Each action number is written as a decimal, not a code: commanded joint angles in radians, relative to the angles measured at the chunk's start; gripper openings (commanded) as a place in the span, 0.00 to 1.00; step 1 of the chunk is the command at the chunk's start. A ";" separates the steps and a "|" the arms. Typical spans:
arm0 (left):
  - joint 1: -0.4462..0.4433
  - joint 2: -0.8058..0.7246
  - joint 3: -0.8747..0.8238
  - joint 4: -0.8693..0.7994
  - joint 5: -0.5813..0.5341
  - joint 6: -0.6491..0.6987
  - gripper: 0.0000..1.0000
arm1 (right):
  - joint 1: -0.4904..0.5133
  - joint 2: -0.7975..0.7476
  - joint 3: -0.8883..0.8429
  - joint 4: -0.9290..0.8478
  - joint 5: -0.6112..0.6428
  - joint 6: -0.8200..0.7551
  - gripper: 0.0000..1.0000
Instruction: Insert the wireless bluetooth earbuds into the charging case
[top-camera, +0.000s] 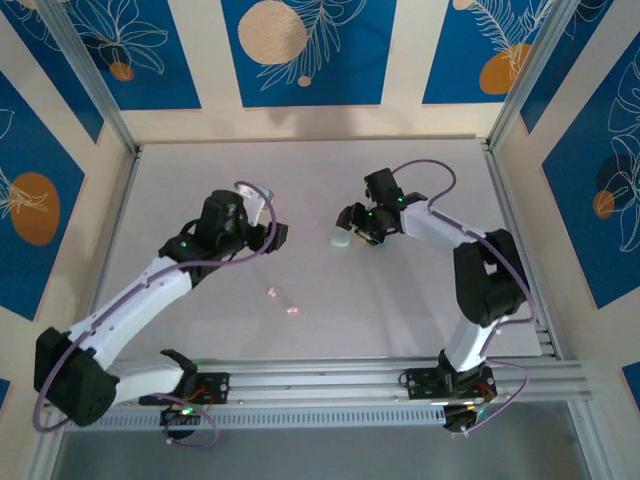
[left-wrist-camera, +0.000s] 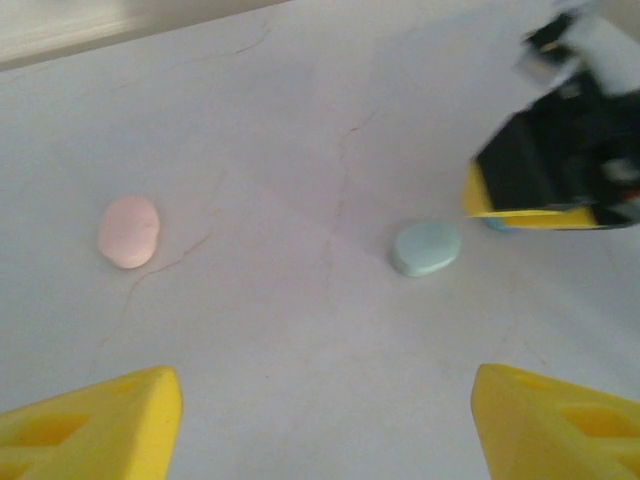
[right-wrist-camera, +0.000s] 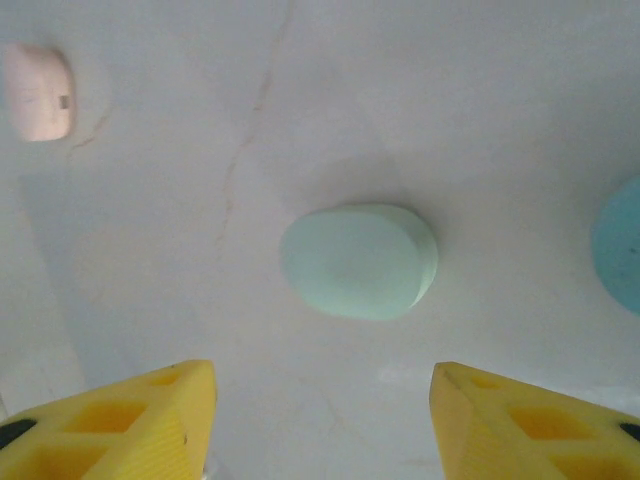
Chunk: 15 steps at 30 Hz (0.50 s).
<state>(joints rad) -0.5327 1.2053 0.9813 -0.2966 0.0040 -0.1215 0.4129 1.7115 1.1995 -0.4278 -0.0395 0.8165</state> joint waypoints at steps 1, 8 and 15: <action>0.061 0.096 0.081 -0.066 0.020 0.031 0.77 | 0.016 -0.137 -0.027 -0.040 0.020 -0.064 0.59; 0.183 0.364 0.222 -0.076 0.131 0.107 0.80 | 0.024 -0.358 -0.144 -0.015 -0.074 -0.092 0.59; 0.241 0.617 0.363 -0.090 0.168 0.195 0.80 | 0.029 -0.521 -0.248 0.030 -0.096 -0.082 0.61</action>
<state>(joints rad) -0.3077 1.7645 1.2819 -0.3527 0.1337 0.0124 0.4355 1.2400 0.9791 -0.4175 -0.1081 0.7433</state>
